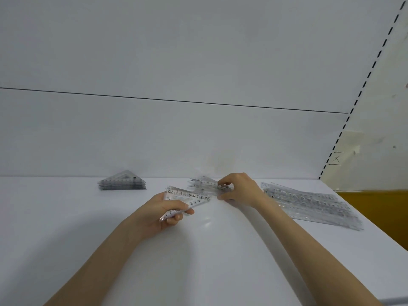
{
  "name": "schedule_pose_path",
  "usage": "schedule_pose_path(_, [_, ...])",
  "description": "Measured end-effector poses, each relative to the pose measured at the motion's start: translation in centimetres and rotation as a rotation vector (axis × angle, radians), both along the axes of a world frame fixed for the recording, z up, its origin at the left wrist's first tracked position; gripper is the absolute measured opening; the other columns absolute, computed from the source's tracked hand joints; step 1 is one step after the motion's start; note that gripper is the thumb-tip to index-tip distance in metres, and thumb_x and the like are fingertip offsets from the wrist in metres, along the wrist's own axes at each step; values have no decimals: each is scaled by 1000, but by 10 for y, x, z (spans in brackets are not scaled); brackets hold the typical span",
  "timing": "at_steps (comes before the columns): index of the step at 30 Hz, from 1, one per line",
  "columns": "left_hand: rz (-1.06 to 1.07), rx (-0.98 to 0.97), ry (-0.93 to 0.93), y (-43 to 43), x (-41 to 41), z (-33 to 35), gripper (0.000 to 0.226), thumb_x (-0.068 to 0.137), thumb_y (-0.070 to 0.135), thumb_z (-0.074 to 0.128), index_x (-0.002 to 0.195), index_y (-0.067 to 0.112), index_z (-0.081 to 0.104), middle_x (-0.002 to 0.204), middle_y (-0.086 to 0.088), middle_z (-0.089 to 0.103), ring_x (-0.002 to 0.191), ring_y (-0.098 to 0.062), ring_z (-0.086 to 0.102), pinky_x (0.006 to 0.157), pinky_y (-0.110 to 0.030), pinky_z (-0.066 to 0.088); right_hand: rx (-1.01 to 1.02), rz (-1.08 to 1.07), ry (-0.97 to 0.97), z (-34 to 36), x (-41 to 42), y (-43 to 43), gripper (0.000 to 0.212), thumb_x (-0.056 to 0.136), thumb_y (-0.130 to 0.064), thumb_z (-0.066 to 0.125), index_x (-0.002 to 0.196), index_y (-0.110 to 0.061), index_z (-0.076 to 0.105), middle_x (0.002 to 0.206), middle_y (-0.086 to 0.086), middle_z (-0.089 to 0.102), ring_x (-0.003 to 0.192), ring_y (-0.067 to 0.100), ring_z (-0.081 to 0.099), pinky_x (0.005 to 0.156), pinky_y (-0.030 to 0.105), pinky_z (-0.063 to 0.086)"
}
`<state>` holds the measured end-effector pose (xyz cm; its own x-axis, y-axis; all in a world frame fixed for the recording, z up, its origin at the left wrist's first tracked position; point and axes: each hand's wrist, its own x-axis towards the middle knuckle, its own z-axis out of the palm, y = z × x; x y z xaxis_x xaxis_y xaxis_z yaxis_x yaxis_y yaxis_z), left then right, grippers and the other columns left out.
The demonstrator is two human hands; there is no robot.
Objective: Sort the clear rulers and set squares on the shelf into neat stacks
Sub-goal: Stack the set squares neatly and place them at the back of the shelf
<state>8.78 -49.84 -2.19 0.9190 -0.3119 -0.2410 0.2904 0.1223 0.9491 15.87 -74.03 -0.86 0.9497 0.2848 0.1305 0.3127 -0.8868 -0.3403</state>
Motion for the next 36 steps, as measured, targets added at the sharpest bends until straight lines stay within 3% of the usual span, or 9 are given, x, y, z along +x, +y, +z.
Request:
schedule_pose_path(5, [1, 9, 7, 0, 1, -1, 44, 63, 7, 69, 105, -2, 60, 83, -20, 68, 47, -10, 46, 38, -16, 34, 96, -1, -24, -1, 1, -3, 34, 70, -39, 83, 100, -26, 73, 109, -3, 68, 105, 13, 58, 86, 33, 48])
schedule_pose_path(8, [6, 3, 11, 1, 1, -1, 43, 63, 6, 69, 104, -2, 60, 82, -20, 68, 47, -10, 46, 38, -16, 34, 103, 9, -22, -5, 2, -2, 24, 72, -38, 81, 91, -26, 73, 100, -5, 70, 90, 13, 54, 75, 30, 43])
schedule_pose_path(12, [14, 4, 7, 0, 0, 1, 43, 63, 6, 68, 104, -2, 60, 81, -20, 68, 47, -10, 46, 38, -16, 34, 174, 22, -13, -3, 1, -1, 12, 75, -23, 80, 85, -22, 74, 89, -8, 70, 92, 11, 59, 82, 30, 48])
schedule_pose_path(15, [10, 9, 9, 1, 1, 0, 46, 63, 6, 68, 107, -3, 60, 83, -21, 68, 47, -10, 46, 38, -16, 34, 210, 46, 1, 0, -1, -2, 17, 75, -14, 80, 90, -16, 75, 85, -5, 67, 80, 2, 60, 76, 22, 48])
schedule_pose_path(20, [-8, 28, 5, 2, 2, -2, 50, 63, 8, 69, 111, -3, 59, 85, -20, 68, 49, -11, 47, 40, -16, 35, 299, -48, 107, 3, -4, -5, 47, 69, -12, 83, 114, -10, 68, 102, 8, 65, 85, 17, 67, 79, 25, 55])
schedule_pose_path(23, [-15, 44, 5, 2, 2, -3, 49, 63, 8, 70, 110, -1, 59, 85, -19, 69, 50, -11, 48, 41, -17, 35, 236, -85, 121, 2, -3, -5, 40, 69, -14, 82, 107, -12, 72, 102, 8, 67, 91, 18, 63, 76, 24, 51])
schedule_pose_path(27, [-26, 52, 1, 4, 2, -2, 51, 61, 8, 72, 109, -1, 60, 87, -19, 69, 51, -12, 49, 41, -17, 36, 258, -95, 130, 4, 0, -5, 37, 68, -2, 78, 104, -6, 71, 88, 6, 67, 78, 18, 63, 70, 24, 55])
schedule_pose_path(34, [-88, 25, -36, 5, -1, 1, 82, 34, 9, 88, 110, -3, 60, 87, -19, 68, 51, -10, 47, 41, -16, 36, 330, -91, 139, 8, -1, -17, 33, 72, -1, 77, 104, -10, 71, 84, 1, 58, 76, 14, 53, 61, 11, 41])
schedule_pose_path(36, [-116, 11, -49, 5, -1, 1, 93, 26, 19, 96, 110, -3, 61, 90, -19, 68, 53, -10, 48, 43, -16, 37, 407, -32, 79, 12, -6, -22, 32, 71, -2, 80, 101, -12, 72, 86, 2, 60, 76, 12, 53, 66, 12, 42])
